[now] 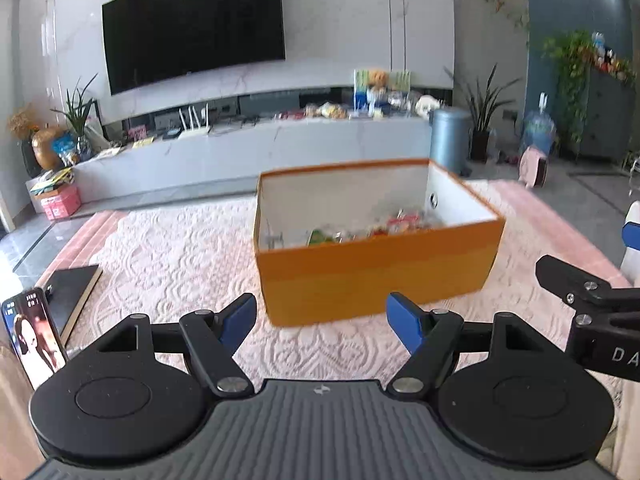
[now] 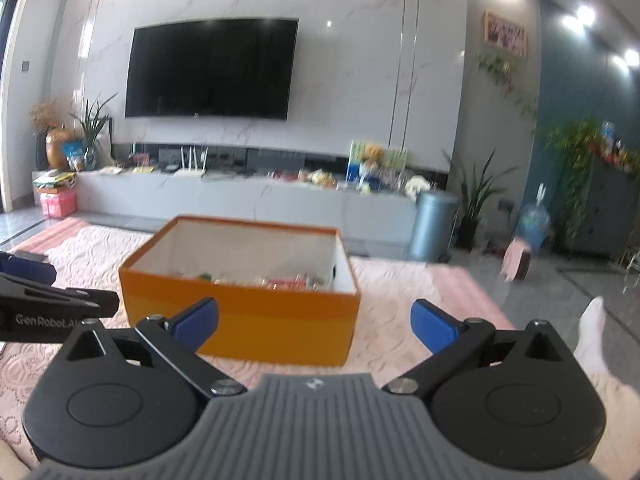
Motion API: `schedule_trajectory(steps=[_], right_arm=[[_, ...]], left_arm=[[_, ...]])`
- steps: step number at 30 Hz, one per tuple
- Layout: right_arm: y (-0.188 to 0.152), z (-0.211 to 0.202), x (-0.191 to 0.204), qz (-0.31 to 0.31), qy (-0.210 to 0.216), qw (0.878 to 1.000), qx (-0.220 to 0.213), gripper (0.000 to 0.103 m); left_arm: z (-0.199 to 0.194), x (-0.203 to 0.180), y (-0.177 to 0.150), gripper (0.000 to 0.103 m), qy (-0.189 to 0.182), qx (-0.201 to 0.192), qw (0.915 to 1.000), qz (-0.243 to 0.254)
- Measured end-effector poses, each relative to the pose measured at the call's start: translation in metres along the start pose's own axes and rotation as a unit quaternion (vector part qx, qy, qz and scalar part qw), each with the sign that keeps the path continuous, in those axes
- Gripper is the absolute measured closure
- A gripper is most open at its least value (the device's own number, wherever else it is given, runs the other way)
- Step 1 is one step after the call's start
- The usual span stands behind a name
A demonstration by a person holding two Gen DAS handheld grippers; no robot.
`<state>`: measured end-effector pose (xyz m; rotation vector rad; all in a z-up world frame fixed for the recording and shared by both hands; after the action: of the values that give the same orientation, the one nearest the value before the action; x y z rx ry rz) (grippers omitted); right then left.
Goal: Organize snacks
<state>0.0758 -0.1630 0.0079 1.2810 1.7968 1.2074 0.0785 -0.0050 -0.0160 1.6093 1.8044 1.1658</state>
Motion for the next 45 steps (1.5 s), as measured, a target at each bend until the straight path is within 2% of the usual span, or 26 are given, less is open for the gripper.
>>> schedule_trajectory(steps=[14,27,45], right_arm=[[-0.007,0.024,-0.007,0.024,0.001,0.999,0.033,0.004],[-0.004,0.019,-0.007,0.023,-0.001,1.0,0.012,0.004],[-0.008,0.019,-0.004,0.016,-0.004,1.0,0.007,0.004]], left_arm=[[0.007,0.0,-0.005,0.016,0.0,0.028,0.9996,-0.002],[0.002,-0.001,-0.002,0.016,-0.001,0.032,0.9995,-0.006],[0.003,0.0,-0.003,0.016,0.001,0.036,0.9993,-0.006]])
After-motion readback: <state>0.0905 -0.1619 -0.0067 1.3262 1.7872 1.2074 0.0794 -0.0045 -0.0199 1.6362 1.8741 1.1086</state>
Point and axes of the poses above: each gripper's, at about its wrist camera, not at the fingertips, and z roughly the way its jaws point, x to its left, y to its top, the point moved 2 cm from there along z, roughly the way its jaws point, and after that the axes turned 11 degrees about y, right-handed, at the moved point
